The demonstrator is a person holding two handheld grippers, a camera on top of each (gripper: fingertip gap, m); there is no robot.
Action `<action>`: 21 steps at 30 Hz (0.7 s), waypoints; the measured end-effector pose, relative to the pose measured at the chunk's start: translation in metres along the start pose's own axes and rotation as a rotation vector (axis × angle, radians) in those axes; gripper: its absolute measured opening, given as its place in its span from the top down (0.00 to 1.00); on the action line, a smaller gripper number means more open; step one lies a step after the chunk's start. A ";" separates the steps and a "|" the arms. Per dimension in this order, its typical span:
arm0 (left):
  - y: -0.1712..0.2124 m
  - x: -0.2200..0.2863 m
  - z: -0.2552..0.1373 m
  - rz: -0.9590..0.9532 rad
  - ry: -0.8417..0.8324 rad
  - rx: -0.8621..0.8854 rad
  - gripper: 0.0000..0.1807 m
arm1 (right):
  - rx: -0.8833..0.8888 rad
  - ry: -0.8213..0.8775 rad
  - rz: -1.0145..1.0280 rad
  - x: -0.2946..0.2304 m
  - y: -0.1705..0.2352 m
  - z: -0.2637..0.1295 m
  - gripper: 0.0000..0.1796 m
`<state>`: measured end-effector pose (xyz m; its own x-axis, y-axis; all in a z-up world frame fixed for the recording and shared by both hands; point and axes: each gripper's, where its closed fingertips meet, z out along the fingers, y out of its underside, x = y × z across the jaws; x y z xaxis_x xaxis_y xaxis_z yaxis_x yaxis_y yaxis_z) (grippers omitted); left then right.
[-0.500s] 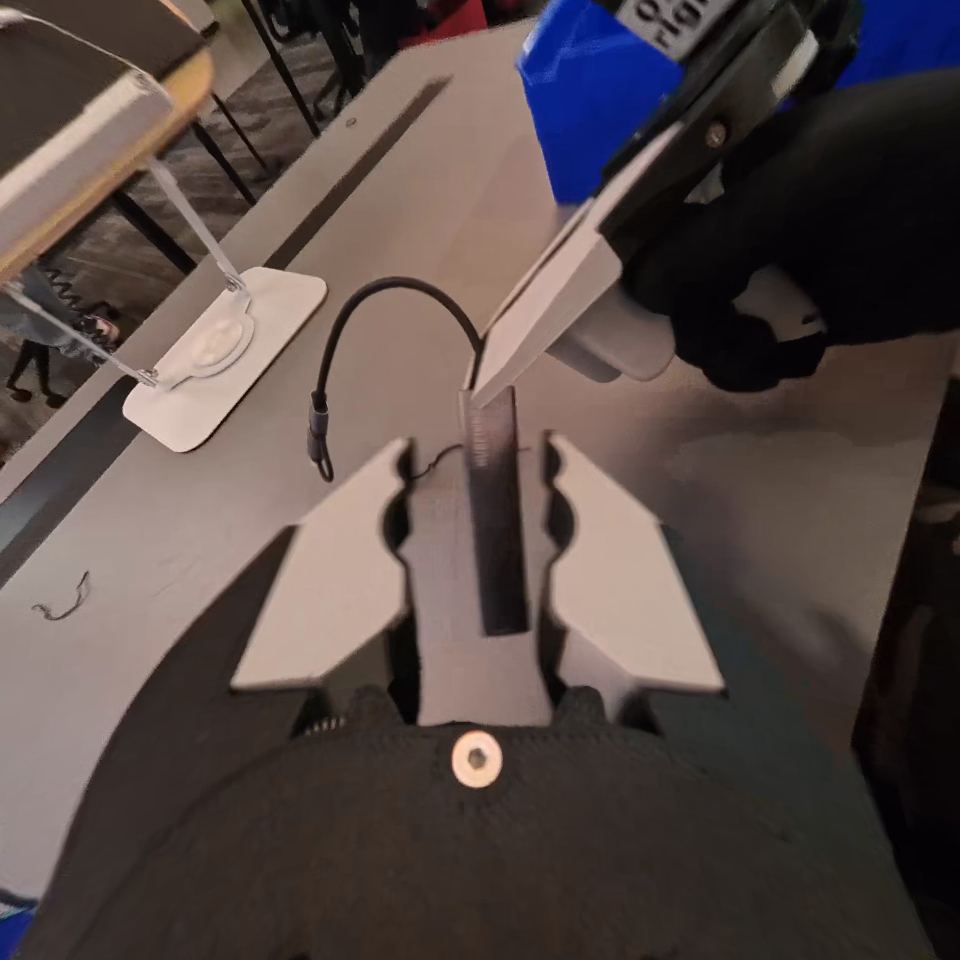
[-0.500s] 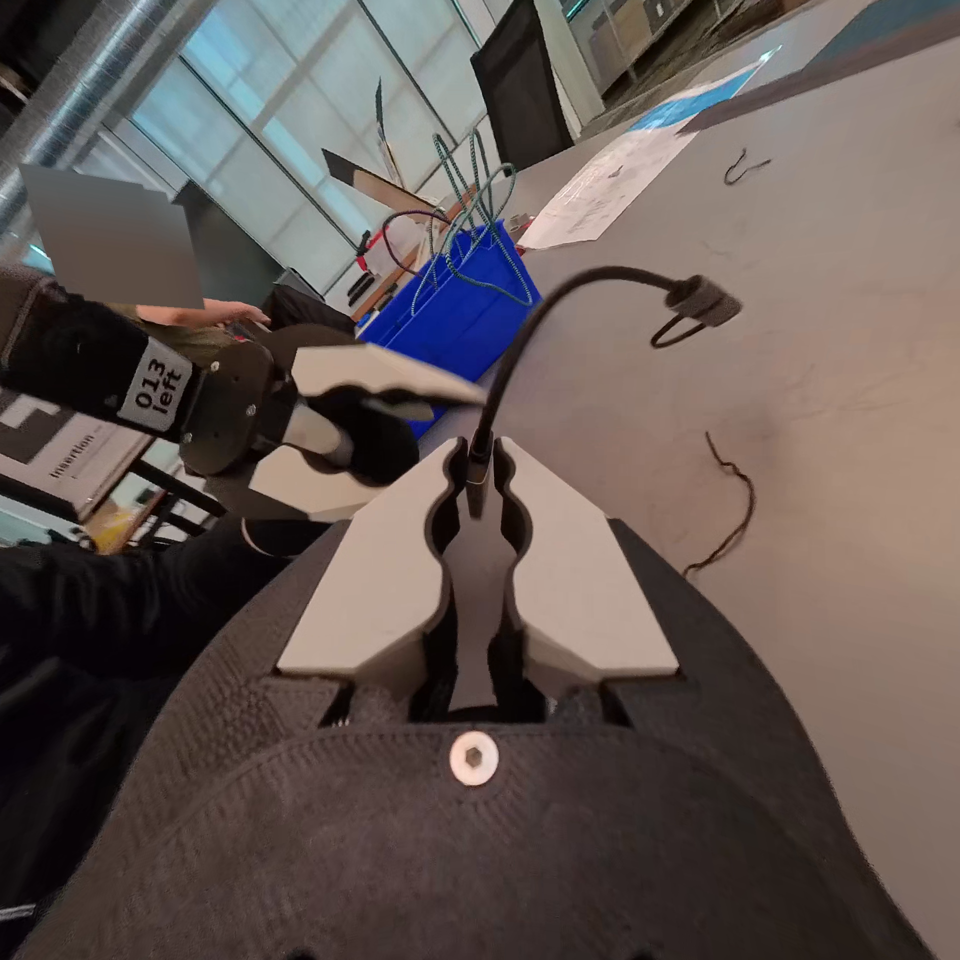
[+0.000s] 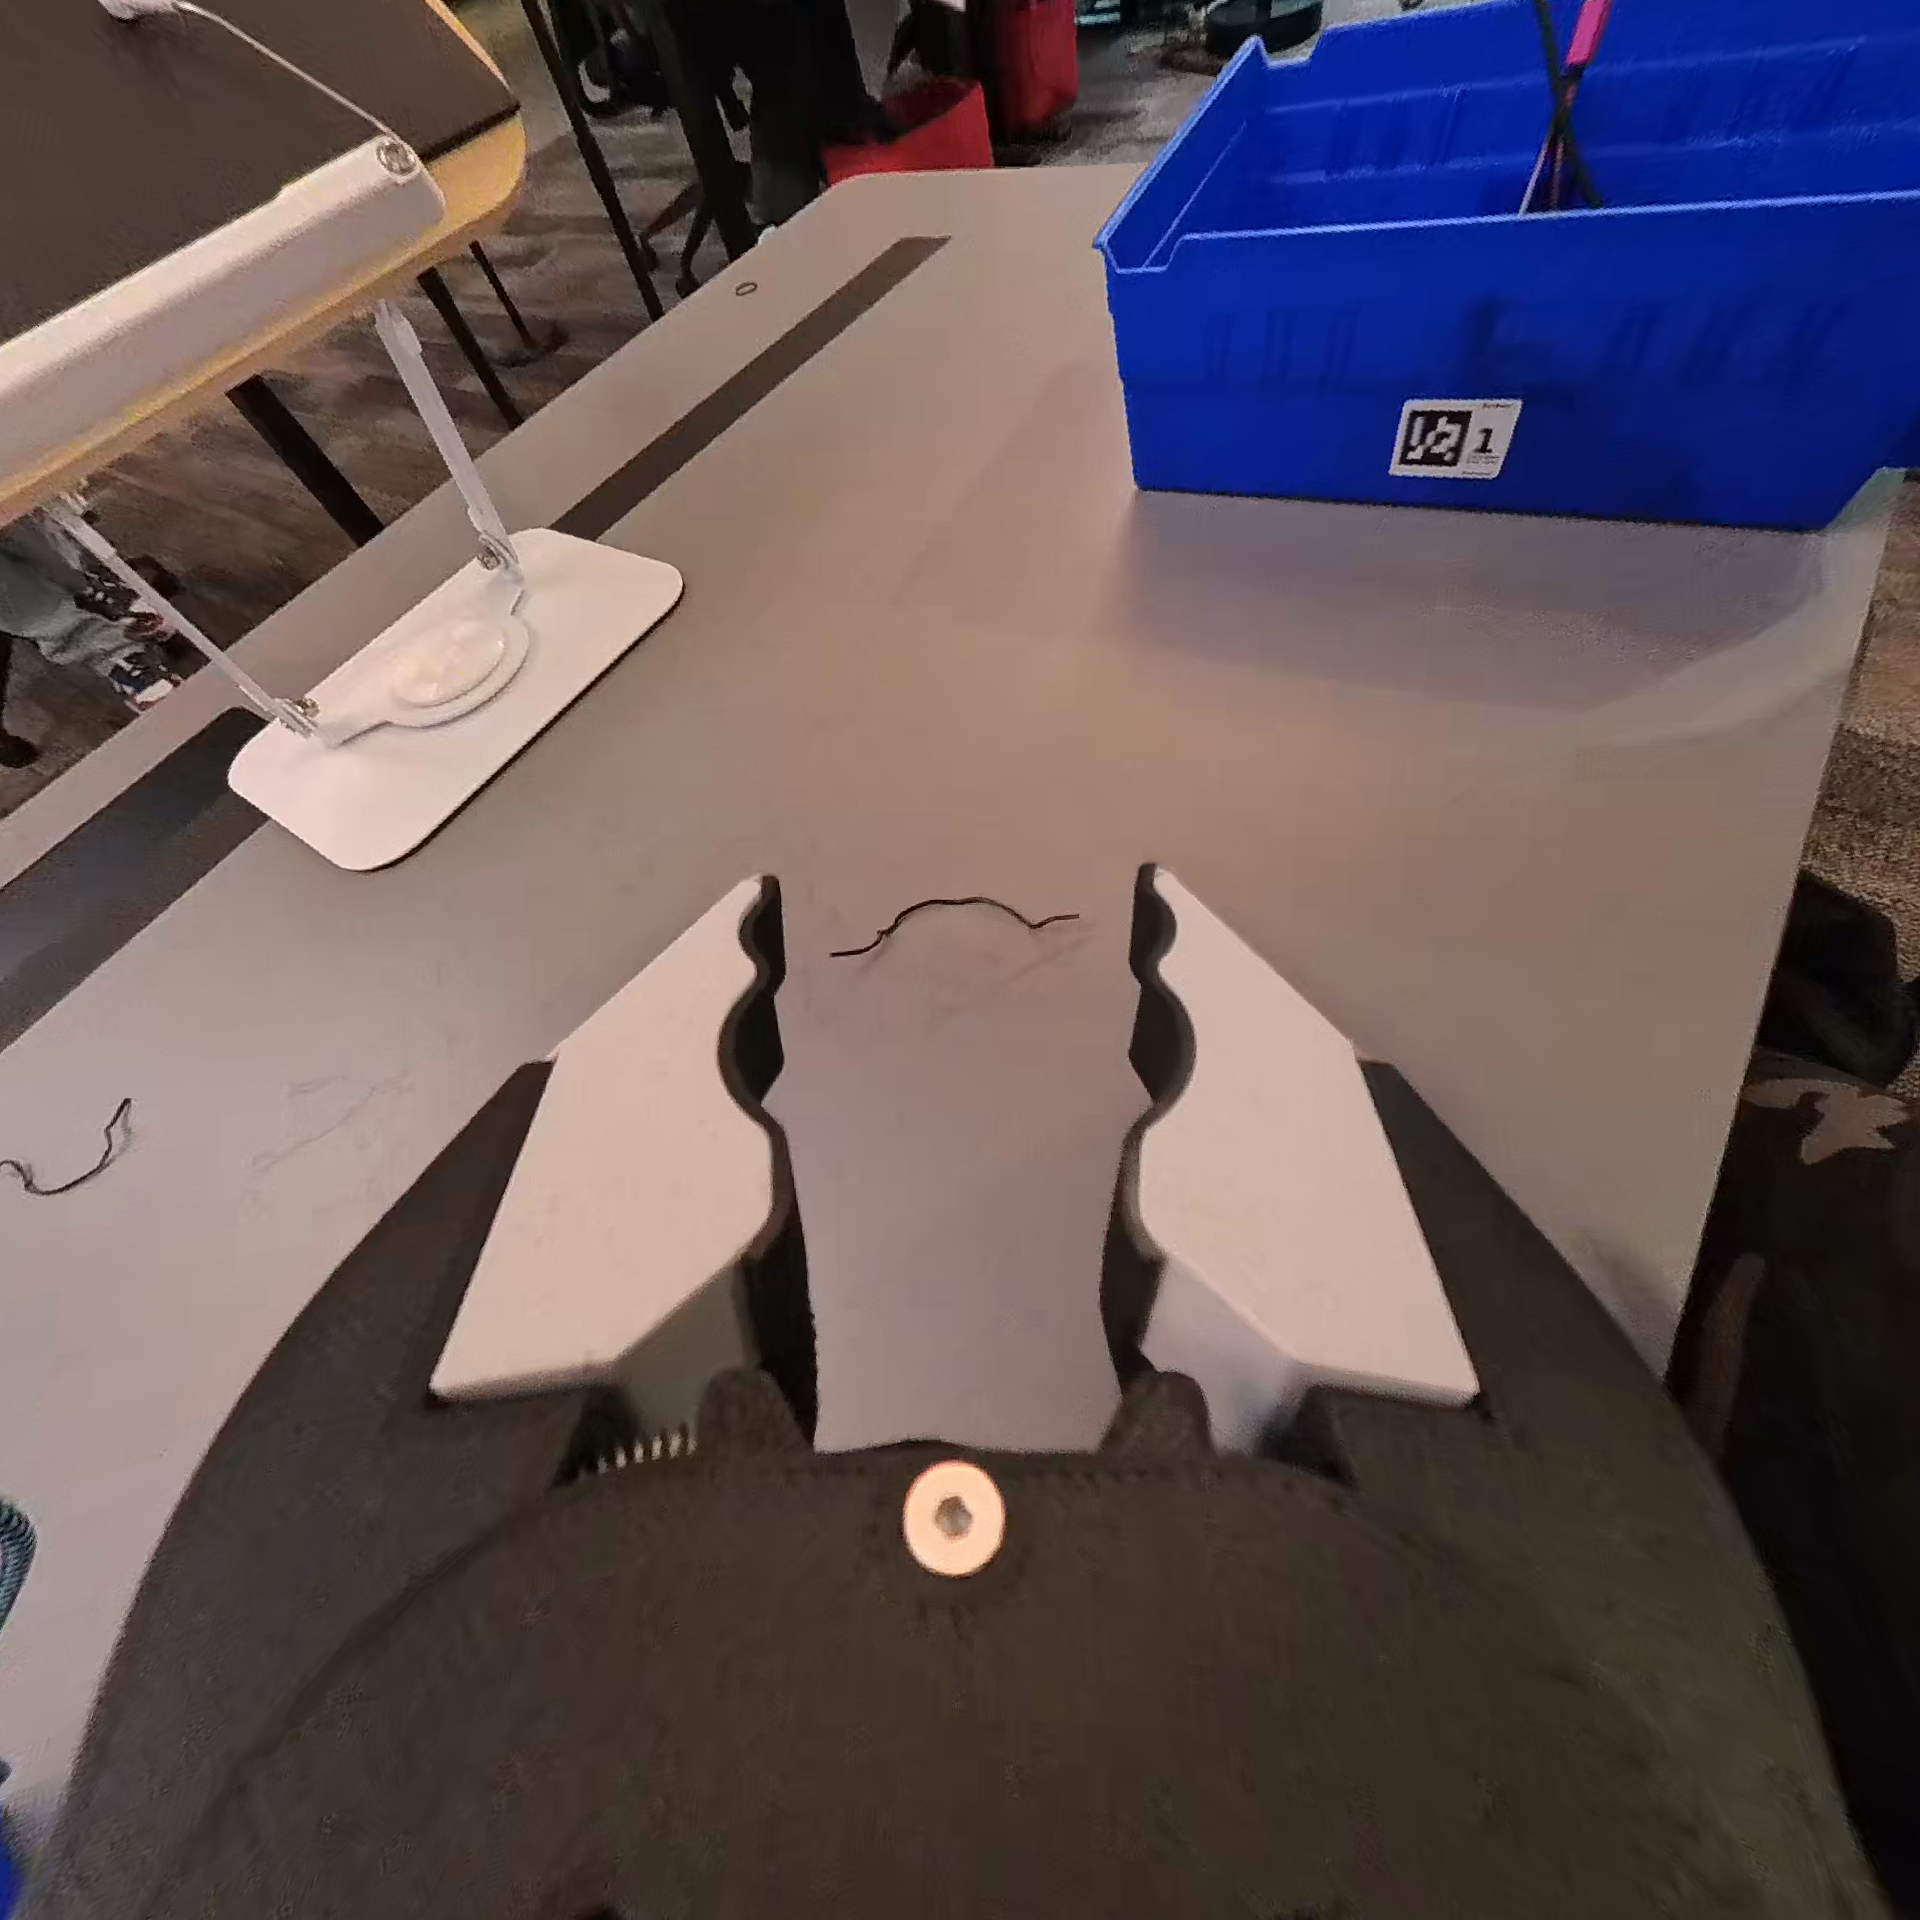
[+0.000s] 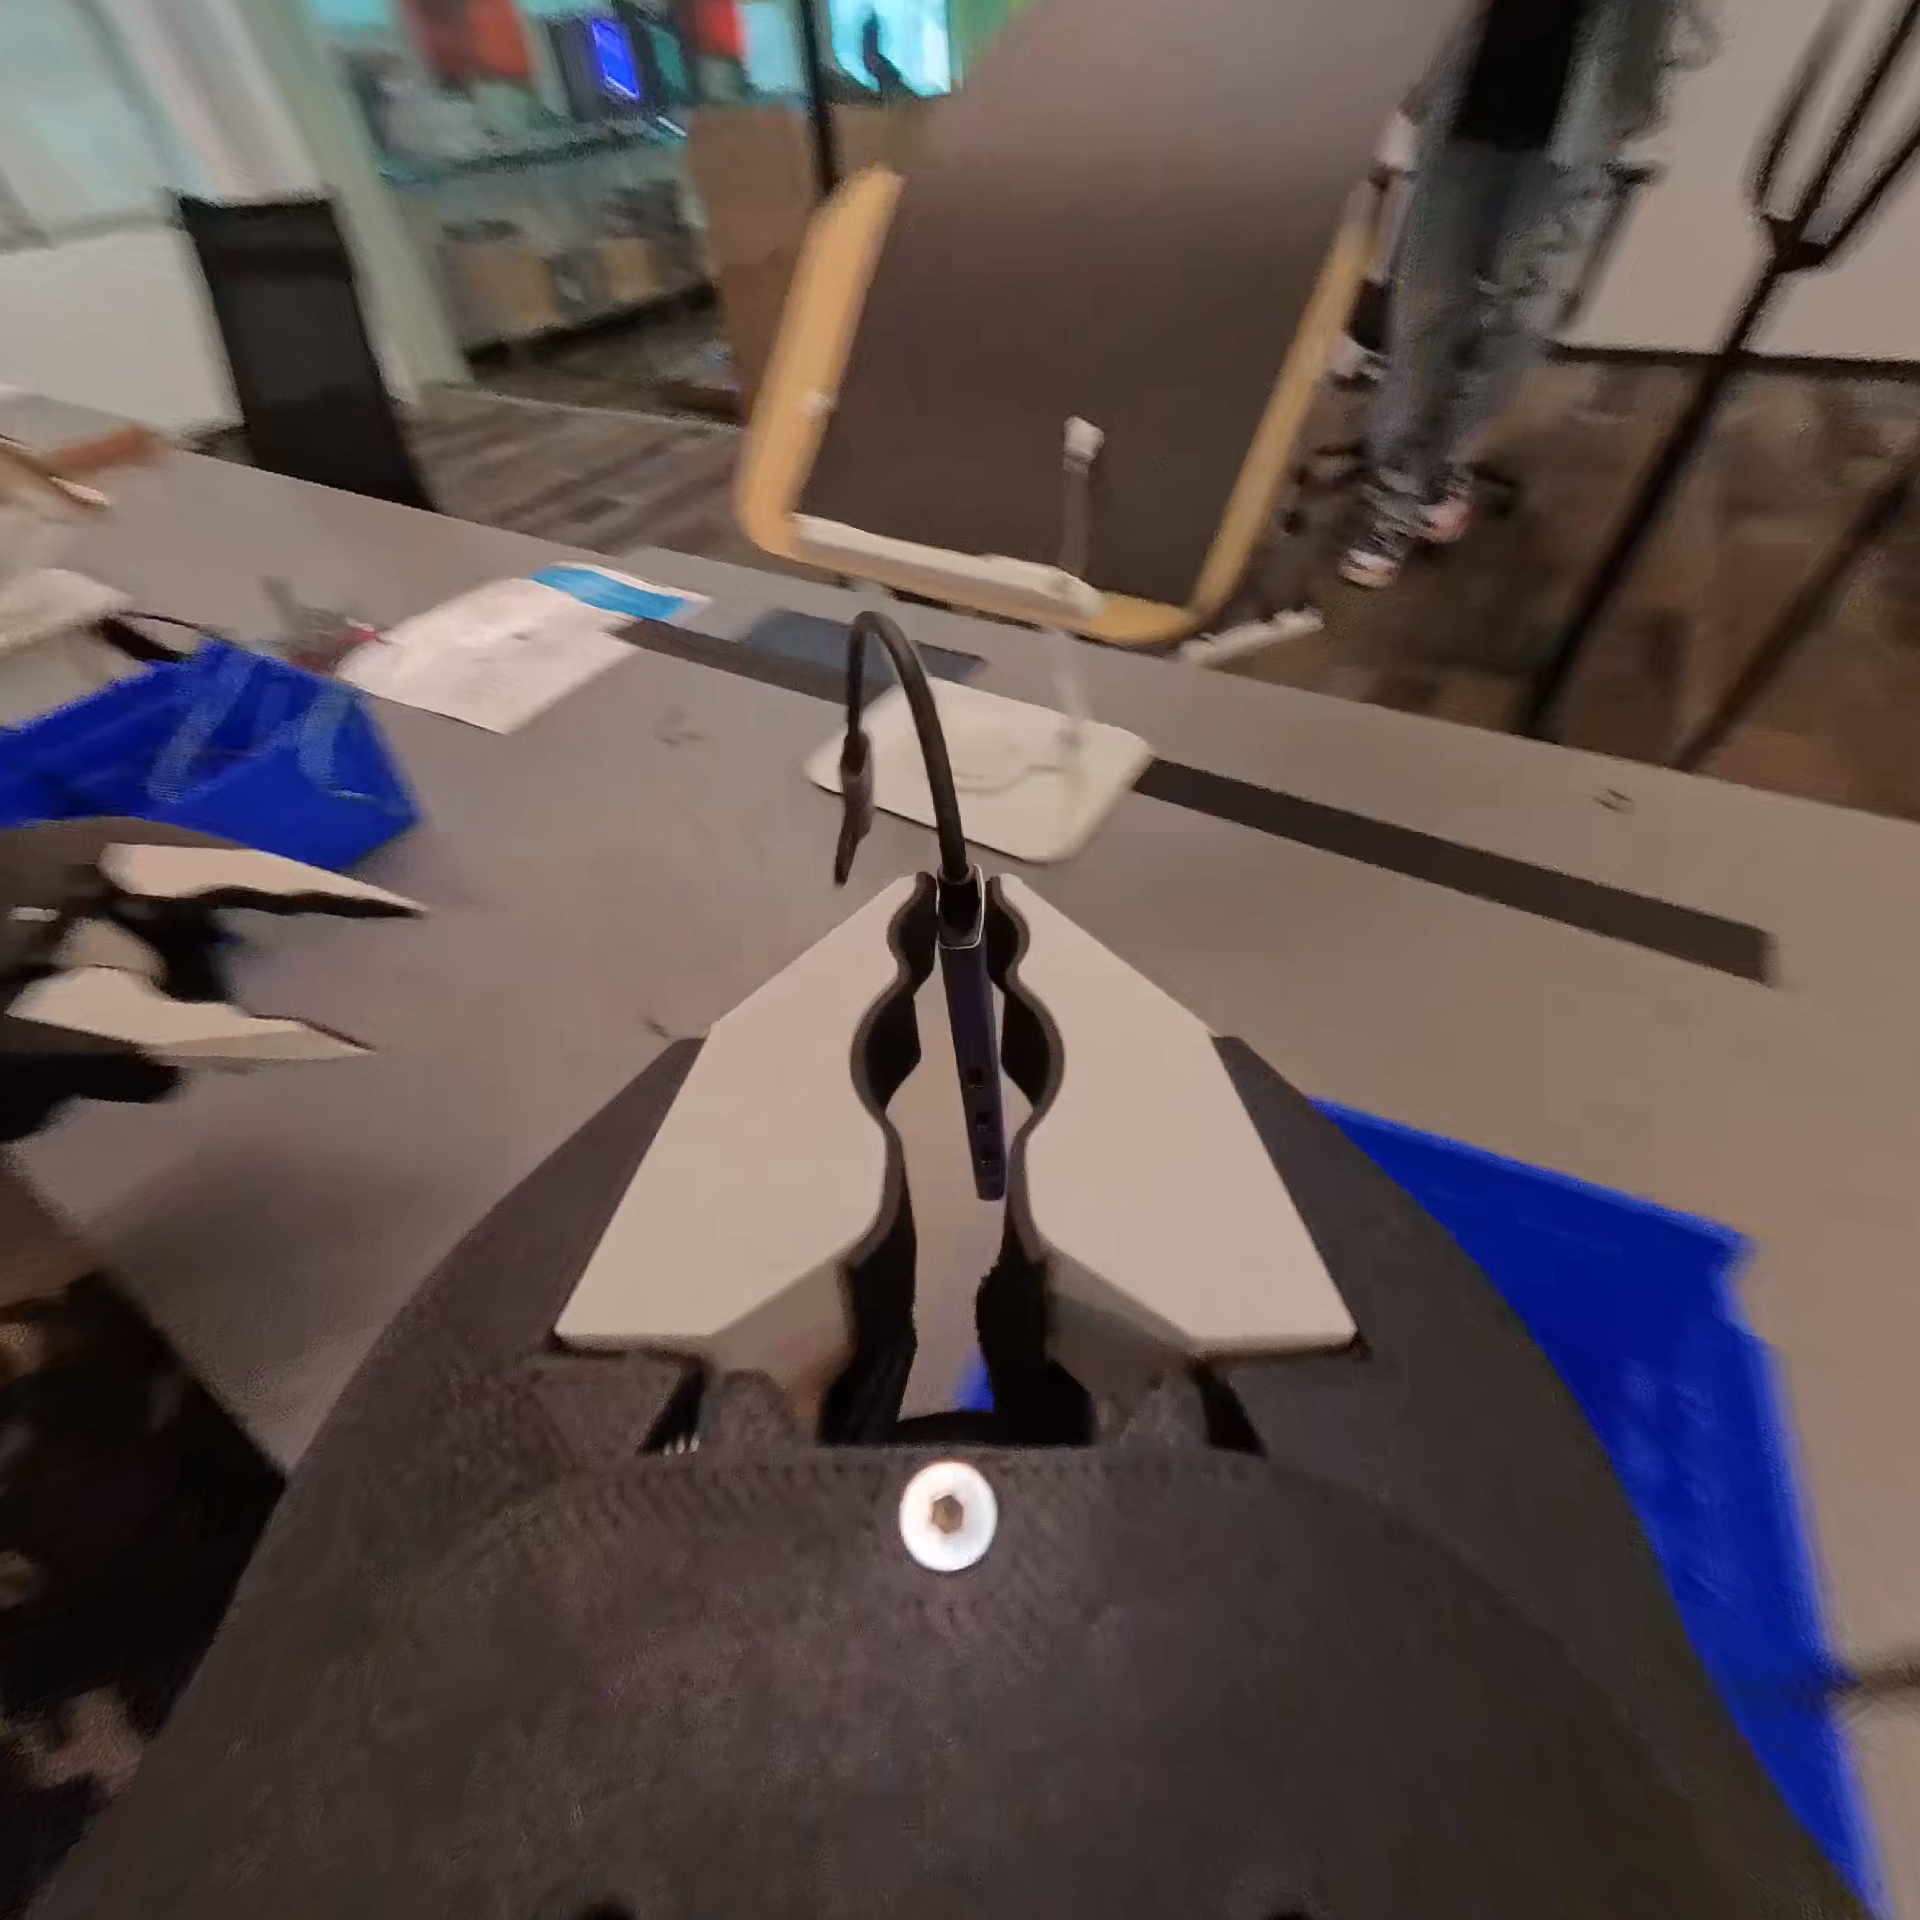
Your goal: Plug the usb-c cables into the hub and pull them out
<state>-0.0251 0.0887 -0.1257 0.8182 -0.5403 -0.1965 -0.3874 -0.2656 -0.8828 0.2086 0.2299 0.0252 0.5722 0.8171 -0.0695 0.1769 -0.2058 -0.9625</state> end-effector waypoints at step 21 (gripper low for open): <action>0.008 -0.001 0.005 0.000 0.001 -0.015 0.62 | -0.379 0.354 0.129 0.141 0.162 0.000 0.96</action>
<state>-0.0268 0.0912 -0.1350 0.8176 -0.5413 -0.1963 -0.3939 -0.2771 -0.8764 0.3178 0.3124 -0.1404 0.8322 0.5540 -0.0252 0.3266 -0.5263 -0.7851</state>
